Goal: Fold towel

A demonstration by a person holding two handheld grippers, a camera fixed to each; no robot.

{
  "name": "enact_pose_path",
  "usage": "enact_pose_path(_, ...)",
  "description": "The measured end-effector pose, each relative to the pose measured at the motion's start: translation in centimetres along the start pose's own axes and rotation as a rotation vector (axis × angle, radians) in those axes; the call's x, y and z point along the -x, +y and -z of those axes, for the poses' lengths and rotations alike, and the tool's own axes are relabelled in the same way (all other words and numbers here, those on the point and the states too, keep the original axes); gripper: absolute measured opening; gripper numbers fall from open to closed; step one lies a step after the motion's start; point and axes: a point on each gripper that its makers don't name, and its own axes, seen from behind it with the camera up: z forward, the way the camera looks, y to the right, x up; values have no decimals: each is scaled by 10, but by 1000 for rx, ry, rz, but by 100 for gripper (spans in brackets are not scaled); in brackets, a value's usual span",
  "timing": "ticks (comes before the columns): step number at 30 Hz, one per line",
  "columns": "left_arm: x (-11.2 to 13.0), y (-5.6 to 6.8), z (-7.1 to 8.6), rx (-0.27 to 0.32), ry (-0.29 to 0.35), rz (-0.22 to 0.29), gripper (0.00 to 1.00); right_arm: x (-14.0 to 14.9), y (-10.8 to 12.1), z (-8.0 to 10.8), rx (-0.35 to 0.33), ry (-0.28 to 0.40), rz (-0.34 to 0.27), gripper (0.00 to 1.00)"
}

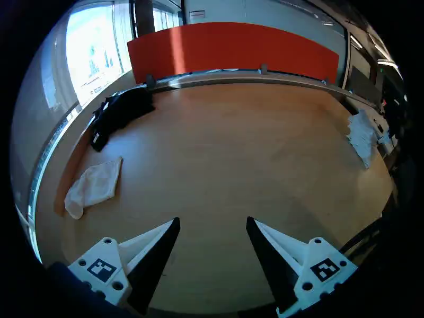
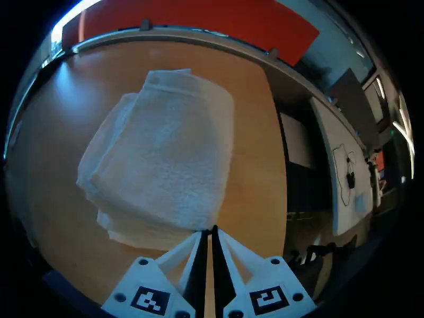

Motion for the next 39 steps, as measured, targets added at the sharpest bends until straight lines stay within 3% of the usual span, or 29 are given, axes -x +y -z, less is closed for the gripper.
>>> enact_pose_path(5,2,0,0,-3,-3,1,93,-1,-1,-4,7,6,-8,8)
enact_pose_path(11,1,1,-1,-3,-4,4,93,-3,1,0,15,22,-9,22)
enact_pose_path(13,0,2,-1,-1,-3,4,93,-3,2,1,19,27,-12,29)
enact_pose_path(23,-7,7,-4,8,6,-6,93,-7,11,13,34,72,-37,93)
enact_pose_path(24,-7,7,-4,10,7,-6,93,-8,11,14,34,76,-37,95)
enact_pose_path(27,-9,8,-5,13,10,-6,93,-9,10,18,33,89,-32,100)
enact_pose_path(39,-10,7,-4,18,16,-3,93,-27,-12,36,-14,150,-13,100)
